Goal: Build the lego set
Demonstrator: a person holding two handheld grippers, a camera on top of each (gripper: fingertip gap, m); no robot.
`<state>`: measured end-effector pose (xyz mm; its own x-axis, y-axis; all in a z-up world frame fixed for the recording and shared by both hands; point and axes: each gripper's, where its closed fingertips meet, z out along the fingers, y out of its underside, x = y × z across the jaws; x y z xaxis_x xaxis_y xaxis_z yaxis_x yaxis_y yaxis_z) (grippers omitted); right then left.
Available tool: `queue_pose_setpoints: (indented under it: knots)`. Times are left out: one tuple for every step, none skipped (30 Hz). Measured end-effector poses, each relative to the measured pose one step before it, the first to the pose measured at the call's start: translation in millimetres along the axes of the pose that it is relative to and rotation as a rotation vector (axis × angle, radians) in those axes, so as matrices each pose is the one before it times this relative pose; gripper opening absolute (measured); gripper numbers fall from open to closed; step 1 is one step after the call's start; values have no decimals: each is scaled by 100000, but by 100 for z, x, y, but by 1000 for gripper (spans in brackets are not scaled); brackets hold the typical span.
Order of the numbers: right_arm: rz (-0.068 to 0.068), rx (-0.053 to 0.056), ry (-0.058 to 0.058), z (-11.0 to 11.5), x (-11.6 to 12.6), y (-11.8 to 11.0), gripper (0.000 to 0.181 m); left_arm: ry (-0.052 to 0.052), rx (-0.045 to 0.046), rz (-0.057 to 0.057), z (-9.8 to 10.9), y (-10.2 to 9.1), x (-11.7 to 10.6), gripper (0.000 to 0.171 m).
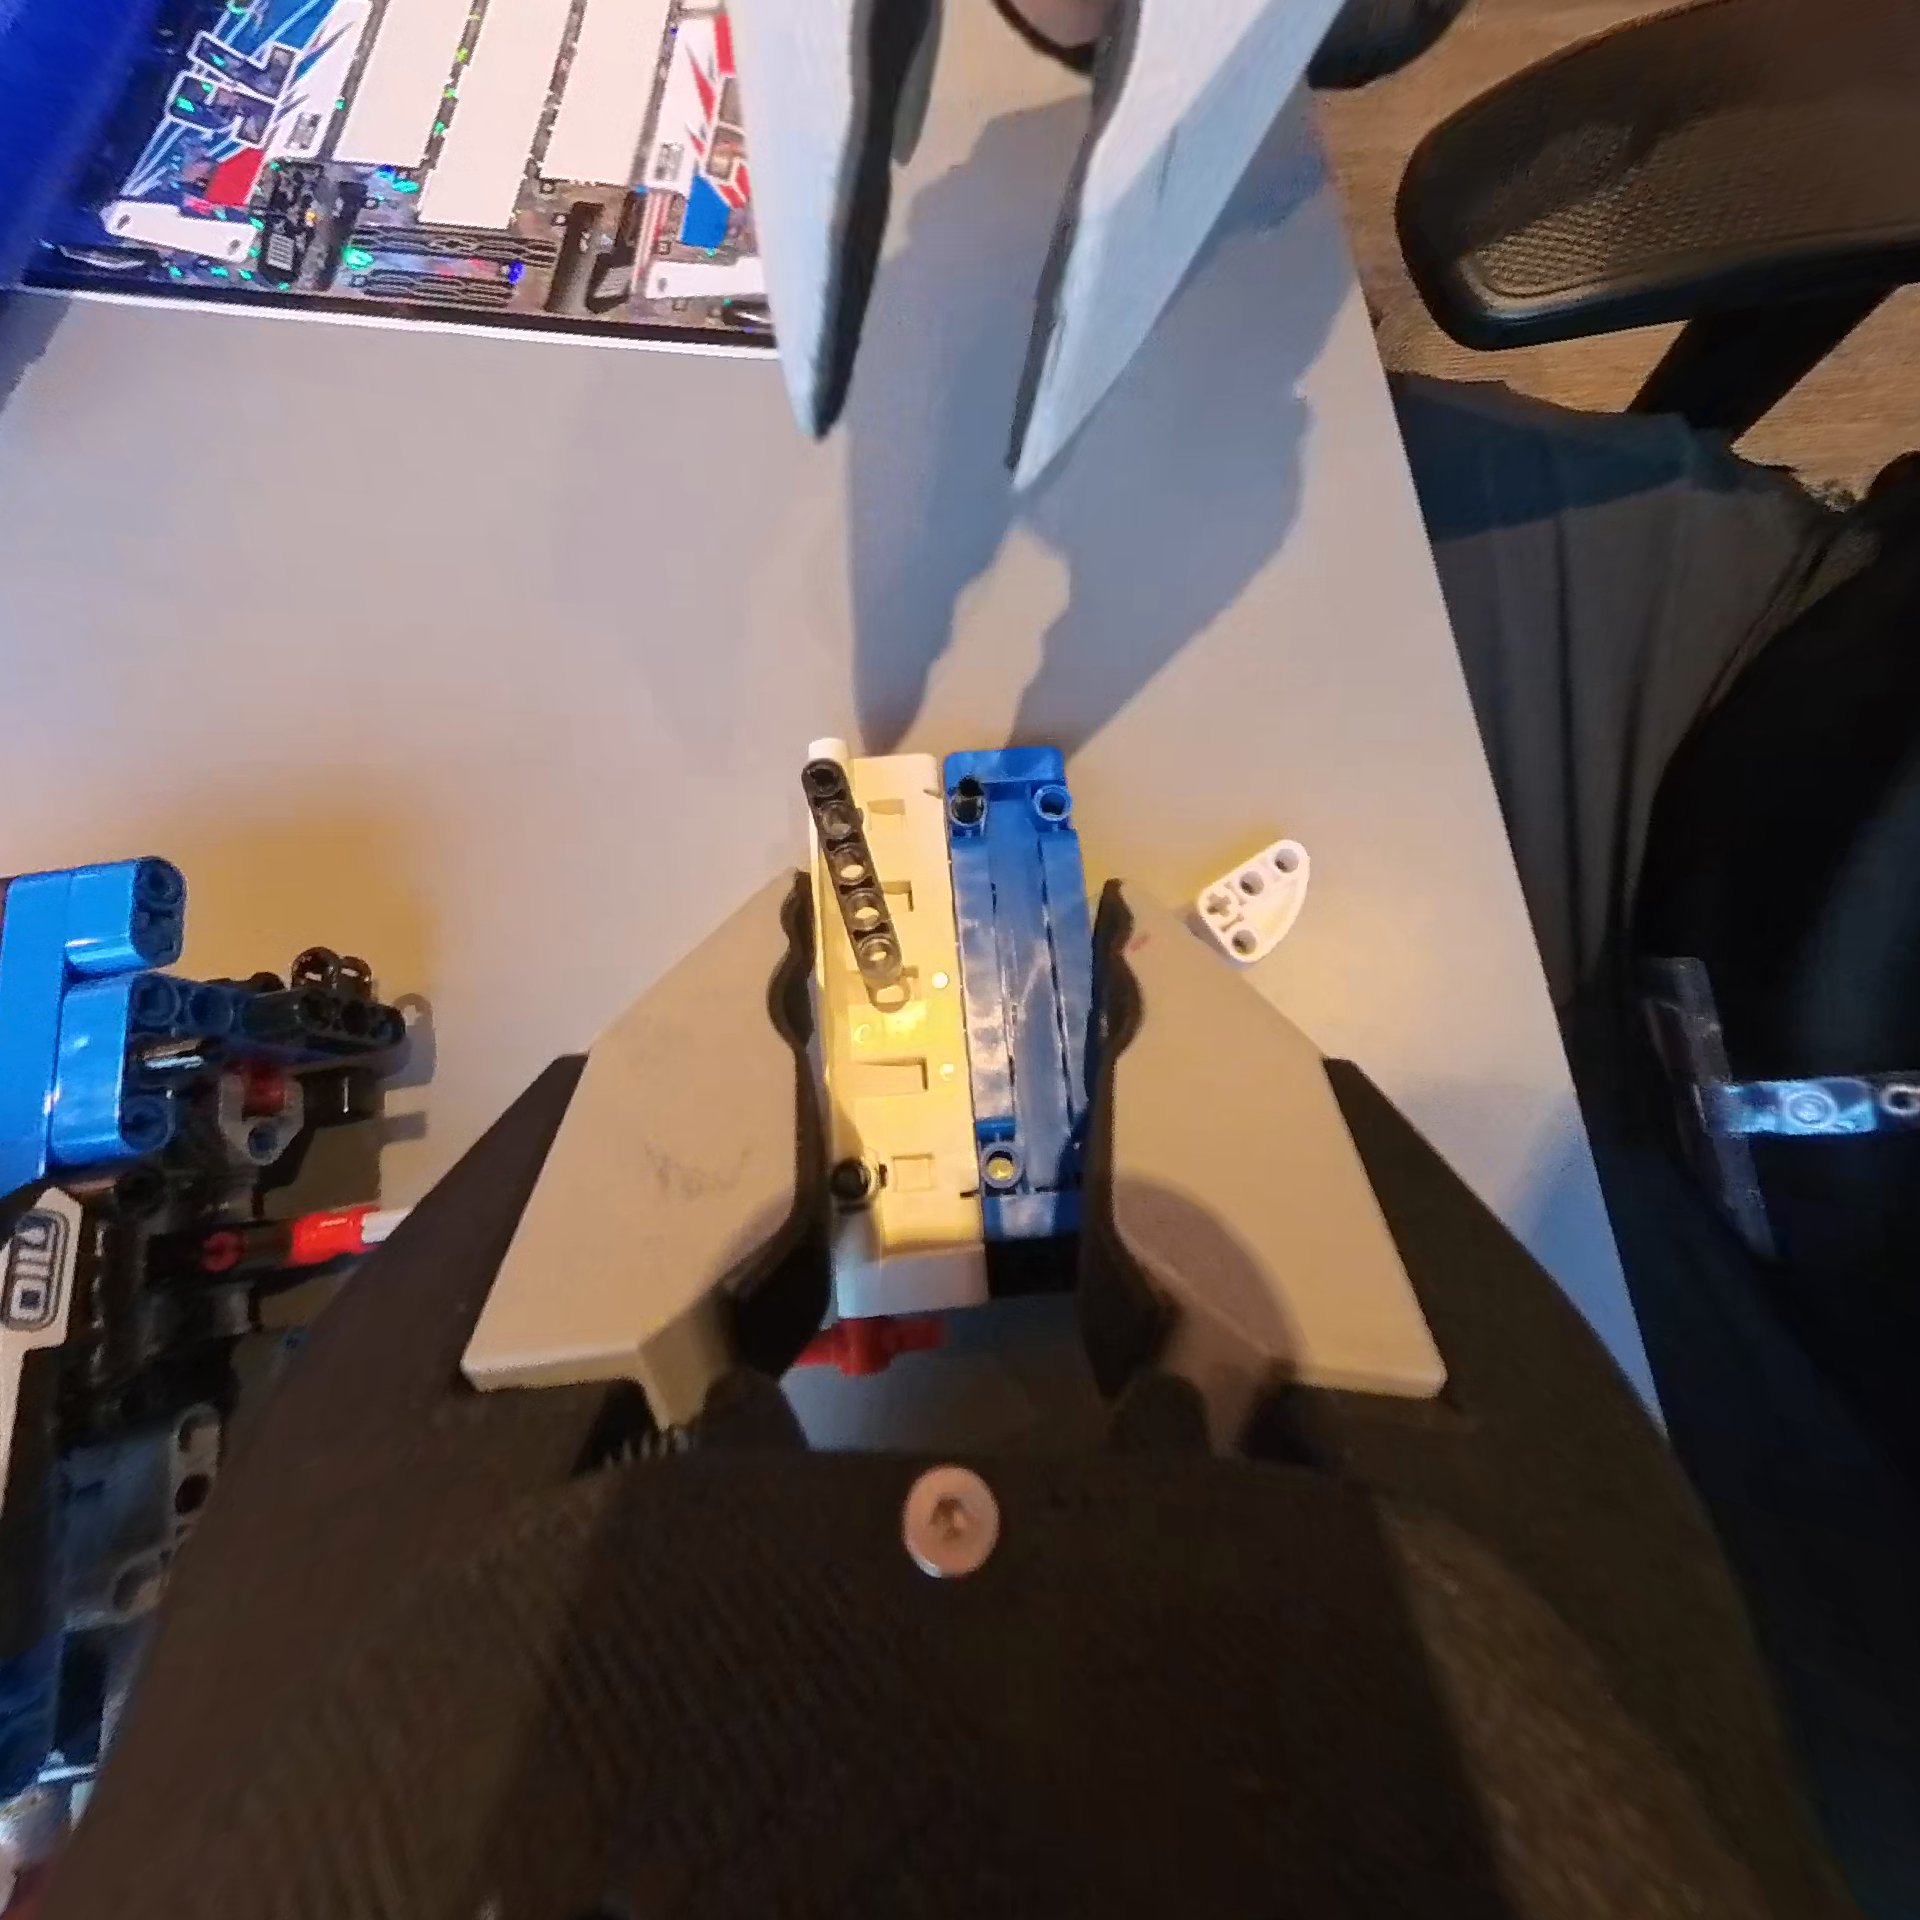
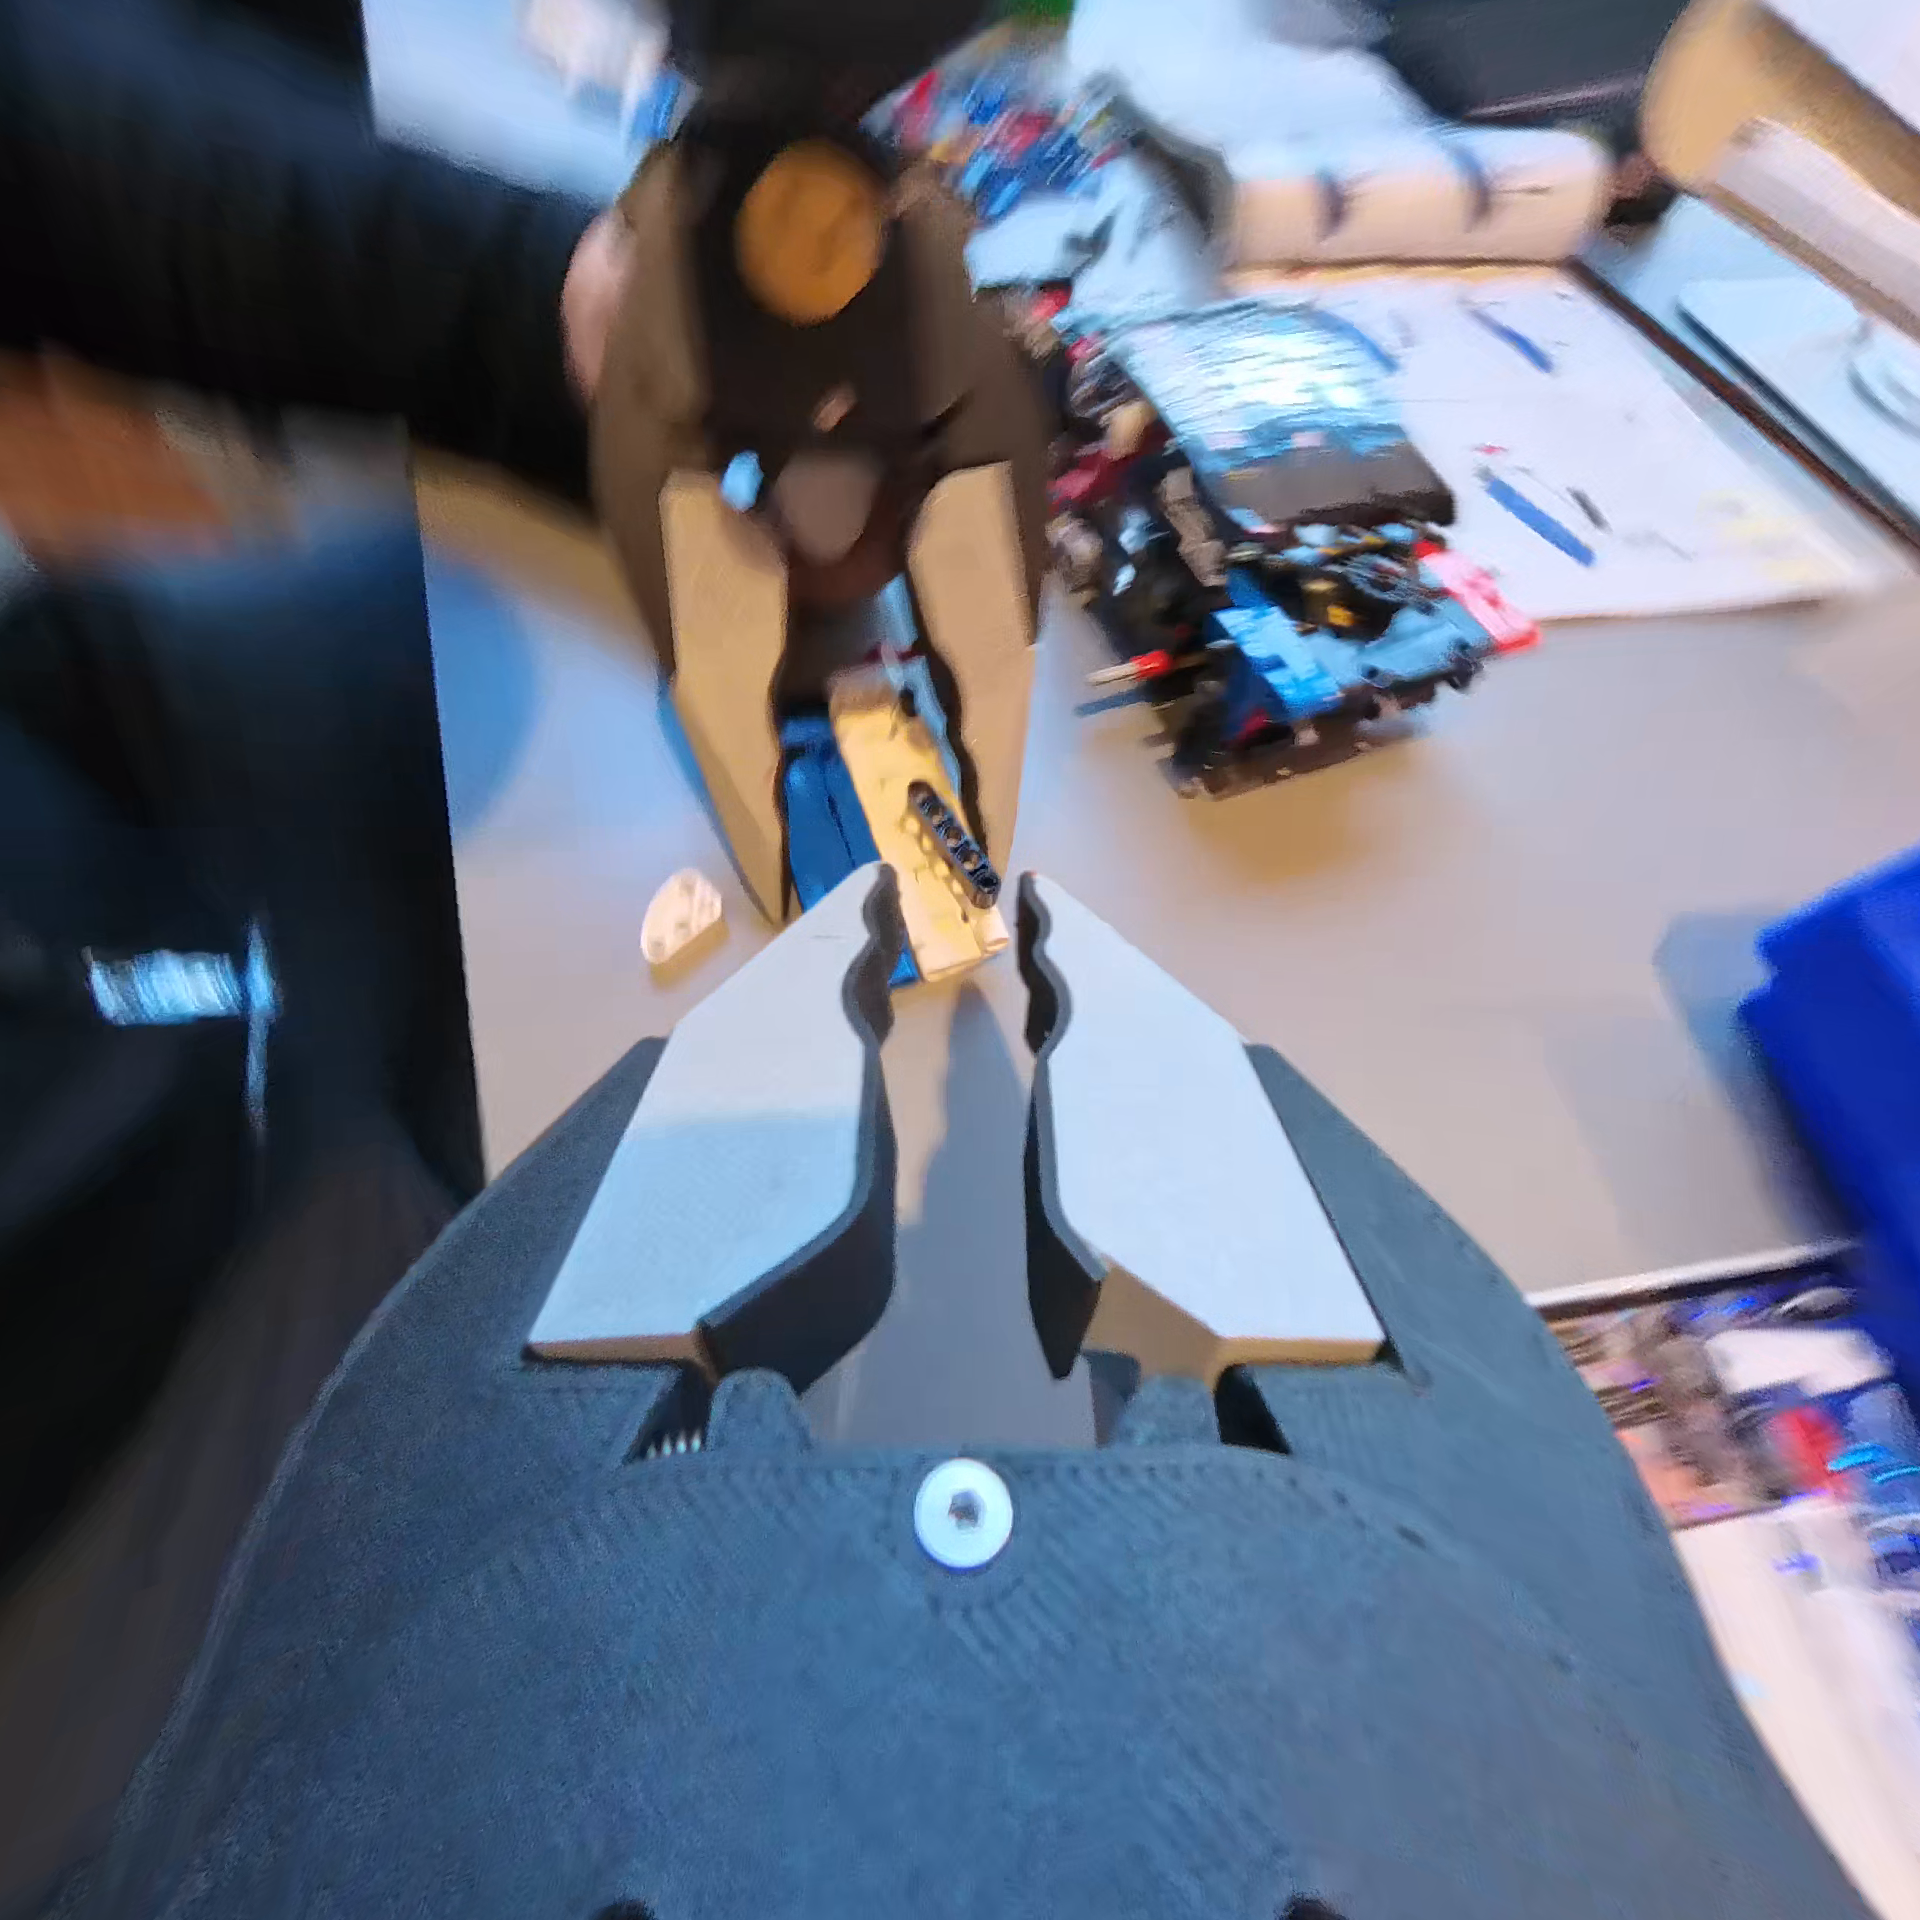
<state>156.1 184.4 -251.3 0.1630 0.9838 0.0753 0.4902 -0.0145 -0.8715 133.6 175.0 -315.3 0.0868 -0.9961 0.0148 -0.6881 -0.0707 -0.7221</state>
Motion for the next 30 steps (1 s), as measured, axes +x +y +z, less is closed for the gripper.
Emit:
queue_pose_setpoints:
  knots:
    - [4480,2599,-454,-147,231,-119,23,-601,-114,-653,9,-1,-86,52]
    - [3777,2062,-278,-102,276,-68,25,-537,-90,-414,-8,1,-15,53]
    - [3111,1847,125,-51,354,-41,25,-801,-73,-735,-42,32,-44,53]
    - [2753,1488,-372,-14,291,-30,27,-894,-87,-1309,-47,37,-68,53]
    - [2555,1759,-1212,-26,150,-117,29,68,286,-1519,-76,-5,64,53]
    - [2710,2116,-995,-30,153,-194,33,581,786,-1726,-104,-74,124,54]
    - [3216,1513,-837,-10,159,-135,41,57,1227,-1854,-157,-156,45,56]
    - [3169,1013,-1896,-18,-47,-99,48,-436,1390,-1790,-252,-194,-25,58]
    - [2657,1217,-2264,-1,-175,-124,53,-566,1489,-1415,-345,-243,-44,58]
    - [2180,1205,-650,-11,-16,-114,59,-1191,1426,-1289,-449,-246,-131,59]
    - [1902,1717,206,-21,51,-211,64,-2312,1005,-1346,-536,-209,-272,60]
    - [1473,1062,-621,-10,-116,-88,67,-2460,623,-1079,-612,-153,-260,62]
    - [1604,-591,249,32,-23,118,66,-2481,499,-800,-668,-173,-236,63]
    - [883,-1506,1282,83,51,189,59,-3057,207,-692,-702,-212,-262,63]
    - [-681,-1329,1434,148,-48,170,57,-2392,347,-415,-696,-404,-75,67]
    - [-1706,-1535,1409,206,-108,201,61,-1606,758,-155,-674,-661,143,70]
    - [-1428,-2009,1511,282,-109,240,63,-1023,1492,453,-585,-978,318,72]
    - [-649,-2385,-303,360,-336,245,66,-858,2610,824,-427,-1309,396,74]
    - [-455,-2886,-3212,414,-670,269,78,-274,2460,1001,-197,-1434,492,77]
    - [48,-2808,-3015,427,-559,186,83,666,862,925,74,-1300,579,82]
    - [707,-2387,-1192,413,-237,105,83,1413,-914,408,347,-1041,617,92]
    - [1339,-2075,-133,378,-51,-7,84,1456,-2083,163,498,-858,532,102]
    - [1319,-1716,-986,312,-171,-81,86,1597,-1801,713,533,-774,506,107]
    - [863,-1188,-2049,265,-330,-140,91,1624,-1632,972,565,-635,396,109]
    - [637,-470,-2102,232,-356,-207,96,1455,-2396,49,599,-395,206,114]
    - [-54,-71,-3512,207,-580,-216,100,1495,-3267,-795,600,-146,64,120]
    - [-717,2,-4391,188,-710,-186,105,2170,-3196,-1087,547,-52,88,125]
    - [-654,1,-3068,181,-474,-147,110,3005,-2515,-1350,506,-47,174,126]
    - [-553,38,-2206,194,-319,-147,115,3433,-2420,-1552,453,10,228,127]
    - [-944,376,-2428,185,-359,-146,117,2905,-2007,-1337,383,-14,187,126]
